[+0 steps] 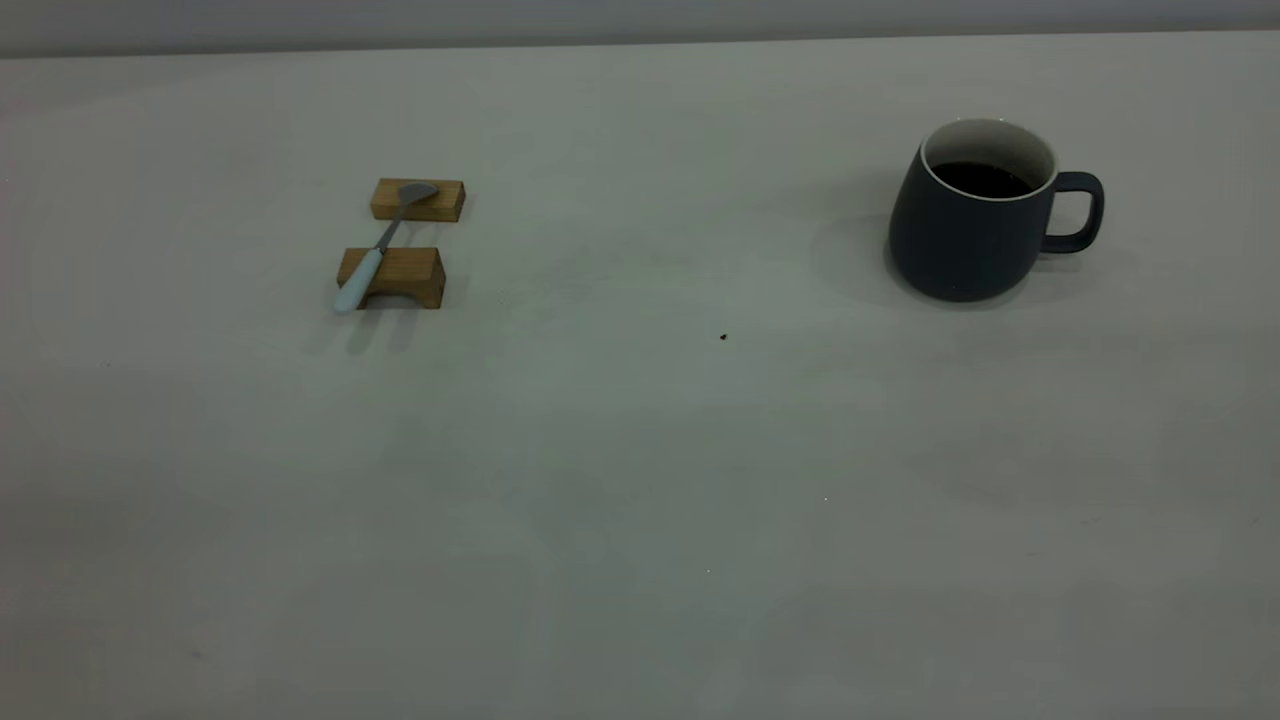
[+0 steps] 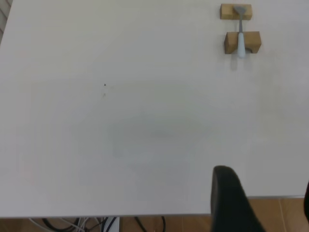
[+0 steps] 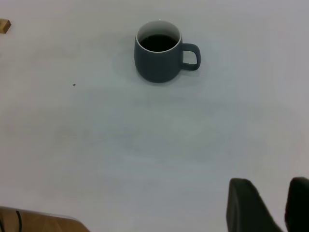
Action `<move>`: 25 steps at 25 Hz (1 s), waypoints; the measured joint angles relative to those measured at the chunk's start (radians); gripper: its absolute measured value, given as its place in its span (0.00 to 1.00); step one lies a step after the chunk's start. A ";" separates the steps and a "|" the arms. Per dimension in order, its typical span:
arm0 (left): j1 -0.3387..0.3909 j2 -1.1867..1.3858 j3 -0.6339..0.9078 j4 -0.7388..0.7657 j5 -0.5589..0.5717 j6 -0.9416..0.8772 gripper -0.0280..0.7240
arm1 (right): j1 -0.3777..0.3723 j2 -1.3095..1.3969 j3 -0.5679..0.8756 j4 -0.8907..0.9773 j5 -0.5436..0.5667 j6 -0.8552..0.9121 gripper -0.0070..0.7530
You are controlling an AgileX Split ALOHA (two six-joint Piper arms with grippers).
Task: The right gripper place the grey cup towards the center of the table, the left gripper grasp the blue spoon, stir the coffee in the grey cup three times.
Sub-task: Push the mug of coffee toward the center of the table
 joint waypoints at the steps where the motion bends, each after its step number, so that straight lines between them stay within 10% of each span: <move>1: 0.000 0.000 0.000 0.000 0.000 0.000 0.63 | 0.000 0.000 0.000 0.000 0.000 0.000 0.32; 25: 0.000 0.000 0.000 0.000 0.000 0.000 0.63 | 0.000 0.012 -0.007 -0.003 0.014 0.049 0.35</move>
